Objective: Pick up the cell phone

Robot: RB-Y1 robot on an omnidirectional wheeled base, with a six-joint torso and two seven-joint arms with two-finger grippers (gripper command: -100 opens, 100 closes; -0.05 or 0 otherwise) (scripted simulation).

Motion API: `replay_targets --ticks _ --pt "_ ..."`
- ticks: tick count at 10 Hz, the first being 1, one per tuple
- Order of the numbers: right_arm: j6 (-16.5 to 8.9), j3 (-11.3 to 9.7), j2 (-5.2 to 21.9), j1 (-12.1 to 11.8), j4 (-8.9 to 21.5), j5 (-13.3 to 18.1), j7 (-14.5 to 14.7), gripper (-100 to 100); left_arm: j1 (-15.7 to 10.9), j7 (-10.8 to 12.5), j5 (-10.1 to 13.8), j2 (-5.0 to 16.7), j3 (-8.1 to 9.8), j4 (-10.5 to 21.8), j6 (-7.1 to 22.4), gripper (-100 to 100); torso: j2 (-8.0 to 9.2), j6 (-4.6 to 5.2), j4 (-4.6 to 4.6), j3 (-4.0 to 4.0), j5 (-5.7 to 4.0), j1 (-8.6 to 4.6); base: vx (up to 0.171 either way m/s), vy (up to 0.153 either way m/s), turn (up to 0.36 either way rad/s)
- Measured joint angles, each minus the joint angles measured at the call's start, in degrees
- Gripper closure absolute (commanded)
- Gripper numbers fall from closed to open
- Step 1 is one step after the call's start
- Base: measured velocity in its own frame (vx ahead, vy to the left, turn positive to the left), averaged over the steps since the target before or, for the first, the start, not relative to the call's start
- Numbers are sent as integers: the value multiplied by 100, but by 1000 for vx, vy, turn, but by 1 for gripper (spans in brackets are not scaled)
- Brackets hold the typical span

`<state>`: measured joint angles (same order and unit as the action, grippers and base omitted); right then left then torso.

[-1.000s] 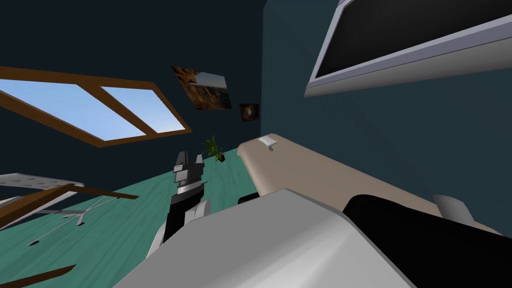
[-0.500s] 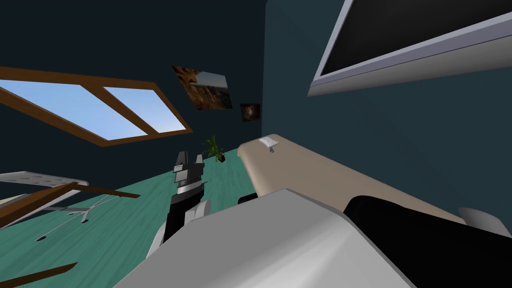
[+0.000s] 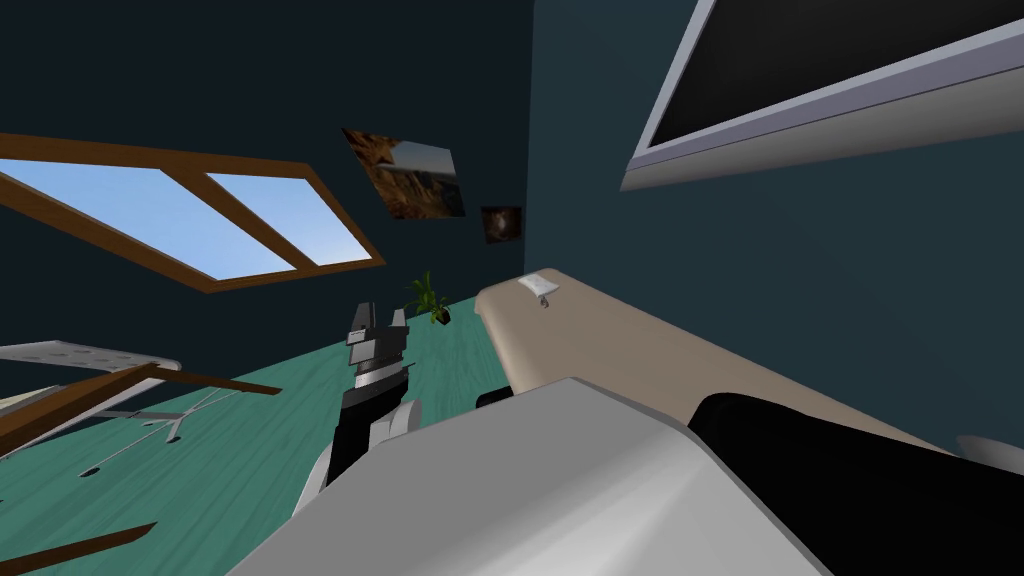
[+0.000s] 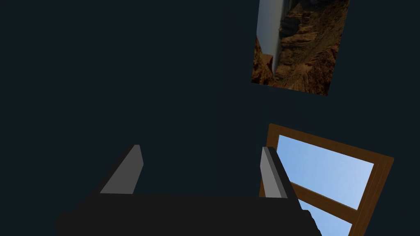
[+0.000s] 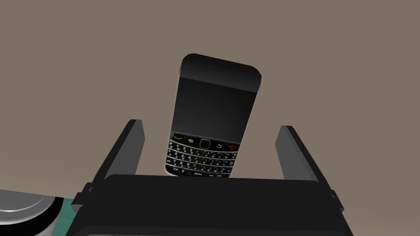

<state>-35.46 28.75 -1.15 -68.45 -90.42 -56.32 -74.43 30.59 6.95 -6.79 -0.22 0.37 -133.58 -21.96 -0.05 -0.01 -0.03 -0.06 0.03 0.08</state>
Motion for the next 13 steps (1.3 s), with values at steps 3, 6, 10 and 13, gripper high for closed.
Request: replay_targets --ticks 3,6,10,13 --pt "38 -13 -32 78 100 22 33 -100 0 0 0 0 0 0 0 0 10 0 3 6 -2 -7 1 -26 -37" --pt "186 -41 -75 292 358 102 149 100 0 0 0 0 0 0 0 0 11 -1 2 6 -2 -8 2 -25 -21" --pt "183 -42 -77 293 355 98 142 100 0 0 0 0 0 0 0 0 15 -1 2 8 -1 -1 0 0 0" --pt "145 -37 -77 204 252 81 111 100 -1 0 0 0 -1 0 0 0 15 -3 2 8 3 9 0 26 41"
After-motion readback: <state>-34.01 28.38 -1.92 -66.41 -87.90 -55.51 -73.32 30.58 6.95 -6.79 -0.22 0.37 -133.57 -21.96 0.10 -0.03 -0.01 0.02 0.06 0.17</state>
